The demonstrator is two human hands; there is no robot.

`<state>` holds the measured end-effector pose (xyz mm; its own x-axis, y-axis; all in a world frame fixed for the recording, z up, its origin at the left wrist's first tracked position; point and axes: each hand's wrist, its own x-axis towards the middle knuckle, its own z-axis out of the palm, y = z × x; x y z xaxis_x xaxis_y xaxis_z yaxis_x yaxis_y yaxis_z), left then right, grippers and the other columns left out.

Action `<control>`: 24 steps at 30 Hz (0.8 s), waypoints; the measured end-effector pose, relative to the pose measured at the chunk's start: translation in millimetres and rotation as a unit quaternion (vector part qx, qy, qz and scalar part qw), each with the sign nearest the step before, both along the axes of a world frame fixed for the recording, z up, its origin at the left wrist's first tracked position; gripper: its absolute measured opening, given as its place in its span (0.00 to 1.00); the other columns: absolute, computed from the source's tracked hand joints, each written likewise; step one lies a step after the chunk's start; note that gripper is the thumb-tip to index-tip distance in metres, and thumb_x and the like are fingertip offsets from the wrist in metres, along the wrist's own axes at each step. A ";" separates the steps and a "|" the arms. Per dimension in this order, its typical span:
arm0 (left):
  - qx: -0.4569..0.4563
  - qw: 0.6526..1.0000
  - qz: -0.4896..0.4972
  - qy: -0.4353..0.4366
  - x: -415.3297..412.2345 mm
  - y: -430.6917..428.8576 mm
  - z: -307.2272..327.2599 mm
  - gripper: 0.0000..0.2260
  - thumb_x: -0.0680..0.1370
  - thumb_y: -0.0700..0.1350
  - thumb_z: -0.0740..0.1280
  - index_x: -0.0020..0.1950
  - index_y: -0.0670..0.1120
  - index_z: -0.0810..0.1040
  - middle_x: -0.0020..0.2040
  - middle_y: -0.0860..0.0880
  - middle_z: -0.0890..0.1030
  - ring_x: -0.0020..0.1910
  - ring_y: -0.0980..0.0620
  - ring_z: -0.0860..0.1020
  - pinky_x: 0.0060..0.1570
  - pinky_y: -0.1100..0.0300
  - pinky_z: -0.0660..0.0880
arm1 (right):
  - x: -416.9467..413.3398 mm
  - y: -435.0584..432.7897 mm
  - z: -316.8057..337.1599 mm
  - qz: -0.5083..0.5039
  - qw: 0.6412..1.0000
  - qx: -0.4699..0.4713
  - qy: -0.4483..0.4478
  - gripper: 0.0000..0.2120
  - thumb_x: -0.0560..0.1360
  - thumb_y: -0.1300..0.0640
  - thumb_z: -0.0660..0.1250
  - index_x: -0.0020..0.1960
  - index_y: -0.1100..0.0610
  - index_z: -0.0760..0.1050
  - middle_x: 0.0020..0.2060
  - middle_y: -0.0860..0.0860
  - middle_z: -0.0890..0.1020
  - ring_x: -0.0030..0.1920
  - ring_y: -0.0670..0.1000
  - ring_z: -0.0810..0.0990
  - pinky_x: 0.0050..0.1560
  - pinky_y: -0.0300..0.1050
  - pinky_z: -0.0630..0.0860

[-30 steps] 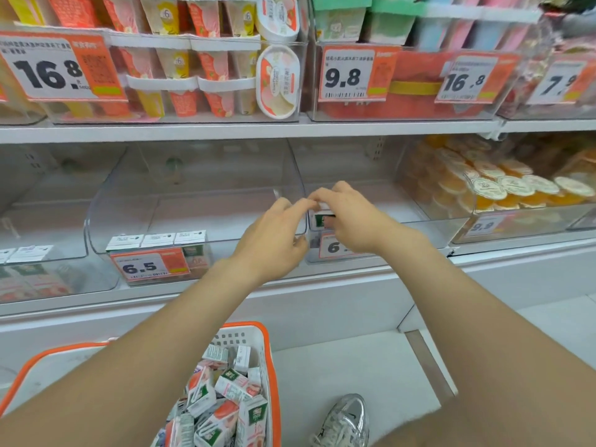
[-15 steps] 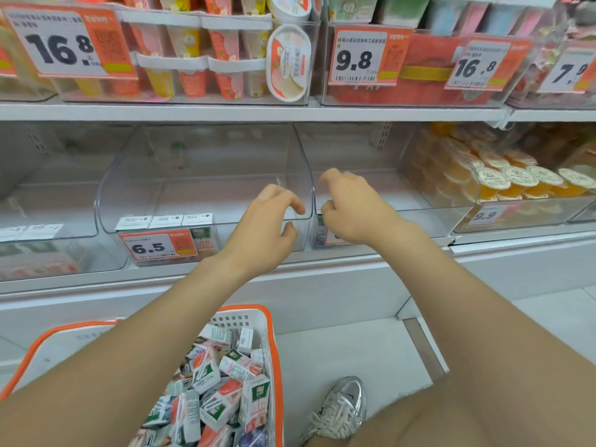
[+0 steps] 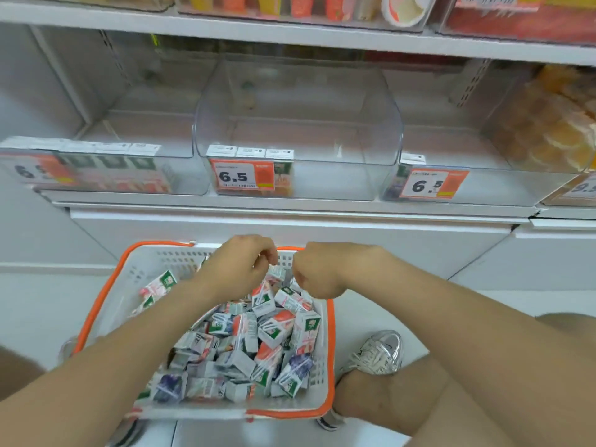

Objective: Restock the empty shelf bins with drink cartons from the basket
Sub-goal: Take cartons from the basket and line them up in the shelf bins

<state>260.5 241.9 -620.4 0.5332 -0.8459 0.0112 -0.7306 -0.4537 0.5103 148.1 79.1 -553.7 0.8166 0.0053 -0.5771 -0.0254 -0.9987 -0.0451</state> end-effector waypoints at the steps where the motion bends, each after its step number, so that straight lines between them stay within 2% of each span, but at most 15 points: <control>1: 0.023 1.000 0.002 0.013 2.1 9.2 -10.6 0.13 0.78 0.37 0.62 0.48 0.53 0.82 0.45 0.57 0.82 0.40 0.62 0.75 0.44 0.57 0.75 | 3.4 1.2 -11.3 0.003 1.000 -0.012 0.001 0.13 0.78 0.65 0.59 0.36 0.57 0.66 0.34 0.53 0.72 0.33 0.55 0.70 0.32 0.46 0.66; 4: 0.076 0.995 0.002 0.060 2.8 26.8 -37.6 0.12 0.80 0.38 0.62 0.51 0.52 0.82 0.44 0.57 0.82 0.40 0.63 0.77 0.43 0.58 0.75 | 10.1 5.2 -46.7 0.027 0.998 -0.046 0.028 0.15 0.76 0.71 0.60 0.36 0.56 0.63 0.34 0.51 0.68 0.34 0.53 0.68 0.31 0.46 0.65; 6: 0.113 0.990 -0.001 0.086 0.7 32.7 -58.4 0.11 0.82 0.40 0.62 0.56 0.52 0.82 0.45 0.57 0.81 0.40 0.62 0.77 0.42 0.61 0.76 | 11.1 6.7 -70.7 0.058 0.995 -0.055 0.062 0.18 0.78 0.72 0.60 0.36 0.56 0.61 0.35 0.51 0.65 0.32 0.51 0.67 0.31 0.45 0.65; 8: 0.148 0.983 -0.007 0.112 -3.7 35.2 -81.0 0.11 0.82 0.42 0.62 0.60 0.50 0.81 0.48 0.54 0.82 0.43 0.57 0.80 0.46 0.56 0.79 | 11.1 5.4 -96.9 0.077 0.991 -0.067 0.085 0.16 0.81 0.70 0.61 0.38 0.56 0.63 0.37 0.51 0.66 0.32 0.50 0.67 0.31 0.45 0.66; 10: 0.195 0.971 -0.022 0.134 -11.6 35.6 -99.2 0.11 0.82 0.43 0.63 0.61 0.51 0.80 0.52 0.51 0.83 0.48 0.52 0.81 0.52 0.50 0.81 | 10.2 5.8 -119.2 0.106 0.987 -0.090 0.082 0.06 0.82 0.67 0.62 0.48 0.59 0.71 0.40 0.52 0.72 0.36 0.52 0.72 0.36 0.47 0.71; 11: 0.221 0.964 -0.033 0.146 -15.7 36.1 -106.7 0.10 0.81 0.43 0.64 0.61 0.51 0.80 0.55 0.51 0.82 0.51 0.50 0.80 0.54 0.49 0.80 | 8.0 6.5 -130.4 0.122 0.986 -0.090 0.074 0.06 0.81 0.66 0.63 0.56 0.58 0.73 0.42 0.53 0.76 0.40 0.54 0.76 0.43 0.50 0.74; 12: 0.249 0.954 -0.045 0.159 -19.5 36.5 -111.8 0.11 0.80 0.44 0.66 0.62 0.51 0.79 0.58 0.50 0.81 0.54 0.49 0.80 0.55 0.49 0.80 | 5.5 7.8 -140.0 0.143 0.983 -0.090 0.071 0.11 0.81 0.65 0.64 0.63 0.57 0.73 0.46 0.54 0.79 0.46 0.57 0.79 0.50 0.52 0.75; 13: 0.273 0.944 -0.061 0.172 -21.7 38.3 -117.0 0.13 0.79 0.47 0.70 0.63 0.51 0.78 0.61 0.50 0.78 0.57 0.48 0.78 0.57 0.49 0.79 | 2.2 10.3 -147.0 0.159 0.980 -0.094 0.077 0.15 0.81 0.63 0.64 0.67 0.56 0.73 0.52 0.56 0.80 0.52 0.59 0.80 0.54 0.53 0.74; 15: 0.313 0.923 -0.107 0.197 -23.2 43.2 -122.8 0.22 0.71 0.52 0.80 0.62 0.53 0.77 0.63 0.52 0.72 0.60 0.48 0.76 0.60 0.48 0.78 | -2.5 16.2 -157.6 0.173 0.976 -0.110 0.074 0.20 0.80 0.63 0.65 0.72 0.57 0.70 0.60 0.59 0.77 0.58 0.61 0.78 0.51 0.53 0.70; 17: 0.349 0.904 -0.146 0.199 -23.7 46.2 -122.7 0.28 0.64 0.52 0.85 0.60 0.55 0.77 0.62 0.53 0.67 0.58 0.47 0.75 0.58 0.46 0.78 | -4.5 19.8 -164.4 0.179 0.974 -0.122 0.059 0.25 0.79 0.65 0.67 0.74 0.58 0.67 0.62 0.61 0.75 0.59 0.62 0.78 0.53 0.54 0.73; 19: 0.381 0.896 -0.156 0.168 -26.8 46.6 -123.5 0.30 0.64 0.45 0.85 0.62 0.52 0.77 0.63 0.51 0.65 0.56 0.44 0.76 0.54 0.47 0.79 | -3.5 18.6 -167.8 0.182 0.976 -0.107 0.055 0.29 0.77 0.64 0.70 0.75 0.56 0.66 0.63 0.60 0.74 0.61 0.62 0.77 0.57 0.57 0.77; 21: 0.374 0.907 -0.148 0.127 -27.7 46.9 -124.3 0.27 0.67 0.39 0.83 0.63 0.47 0.78 0.64 0.50 0.65 0.53 0.42 0.78 0.49 0.49 0.79 | 2.1 14.1 -164.1 0.187 0.977 -0.070 0.067 0.29 0.77 0.59 0.73 0.75 0.54 0.66 0.65 0.58 0.72 0.63 0.60 0.75 0.57 0.56 0.77; 24: 0.352 0.916 -0.148 0.122 -24.8 50.8 -126.0 0.22 0.70 0.37 0.80 0.61 0.47 0.81 0.63 0.50 0.67 0.53 0.43 0.78 0.48 0.54 0.75 | 13.0 8.4 -148.0 0.142 0.986 -0.004 0.092 0.24 0.75 0.49 0.75 0.67 0.54 0.71 0.57 0.54 0.75 0.56 0.56 0.77 0.49 0.52 0.78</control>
<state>235.7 292.6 -746.3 0.1924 -0.7055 -0.6821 -0.7783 -0.5330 0.3318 161.2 87.5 -701.7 0.6649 0.2138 -0.7157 0.2490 -0.9668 -0.0575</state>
